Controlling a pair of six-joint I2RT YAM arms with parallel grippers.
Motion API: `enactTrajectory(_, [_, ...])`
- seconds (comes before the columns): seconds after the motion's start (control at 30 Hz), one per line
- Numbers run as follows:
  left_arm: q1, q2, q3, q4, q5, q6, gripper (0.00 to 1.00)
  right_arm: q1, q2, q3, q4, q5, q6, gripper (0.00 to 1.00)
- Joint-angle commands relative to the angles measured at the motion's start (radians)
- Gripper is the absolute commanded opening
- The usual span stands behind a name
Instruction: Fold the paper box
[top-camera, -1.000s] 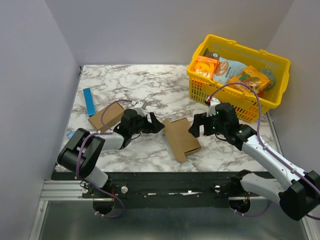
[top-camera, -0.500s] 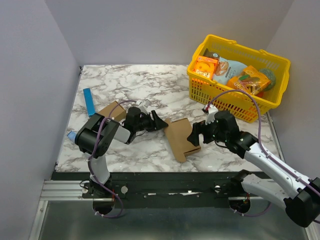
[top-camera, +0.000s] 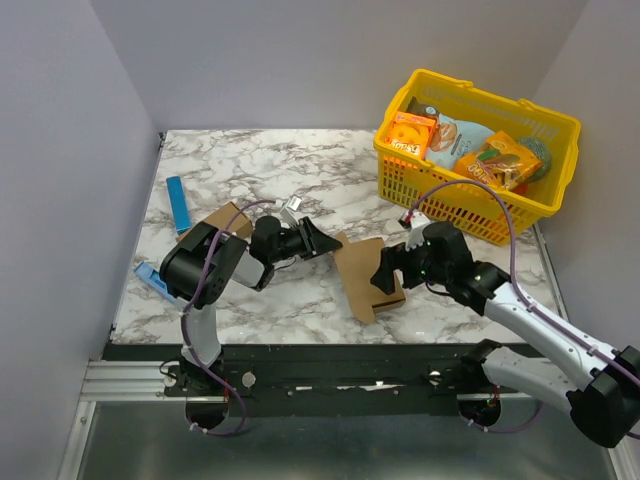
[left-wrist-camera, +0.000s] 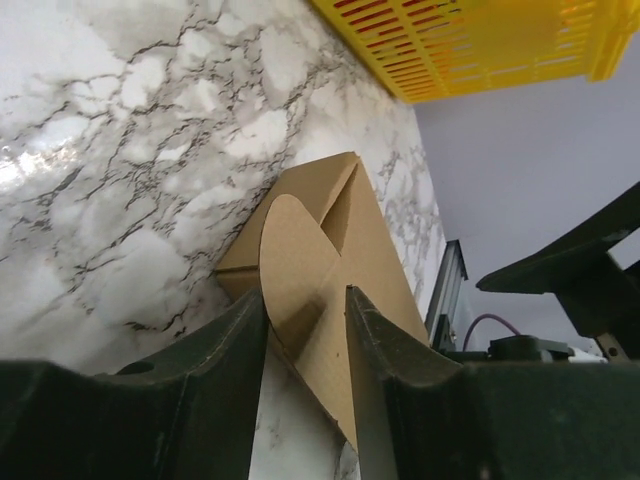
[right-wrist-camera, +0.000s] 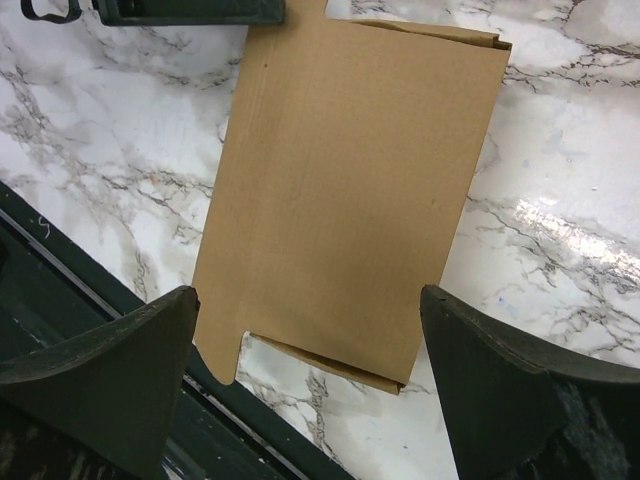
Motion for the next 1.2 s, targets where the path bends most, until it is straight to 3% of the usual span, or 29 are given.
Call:
enactTrajectory(0.0, [-0.008, 0.029, 0.0, 0.157, 0.037, -0.096, 0.34, 0.019, 0.01, -0.002, 0.021, 0.0, -0.002, 1.0])
enactTrajectory(0.23, [-0.013, 0.013, 0.0, 0.164, 0.028, -0.099, 0.13, 0.112, 0.031, 0.037, 0.009, 0.136, 0.019, 1.0])
enactTrajectory(0.27, [-0.013, 0.011, 0.0, 0.164, 0.027, -0.099, 0.06, 0.15, 0.04, 0.06, 0.003, 0.211, 0.024, 1.0])
enactTrajectory(0.37, [-0.015, 0.003, -0.007, 0.148, 0.019, -0.08, 0.0, 0.239, 0.069, 0.103, -0.036, 0.359, 0.051, 1.0])
enactTrajectory(0.6, [-0.013, 0.017, -0.037, 0.142, -0.027, -0.062, 0.0, 0.434, 0.233, 0.241, -0.155, 0.683, 0.175, 1.0])
enactTrajectory(0.87, [-0.013, 0.022, -0.068, 0.148, -0.07, -0.068, 0.0, 0.621, 0.662, 0.528, -0.447, 1.008, 0.372, 1.0])
enactTrajectory(0.97, [-0.013, 0.022, -0.074, 0.153, -0.078, -0.077, 0.0, 0.64, 0.796, 0.597, -0.562, 1.072, 0.449, 1.0])
enactTrajectory(1.17, [-0.013, 0.02, -0.086, 0.16, -0.09, -0.09, 0.0, 0.642, 0.881, 0.623, -0.547, 1.093, 0.446, 1.0])
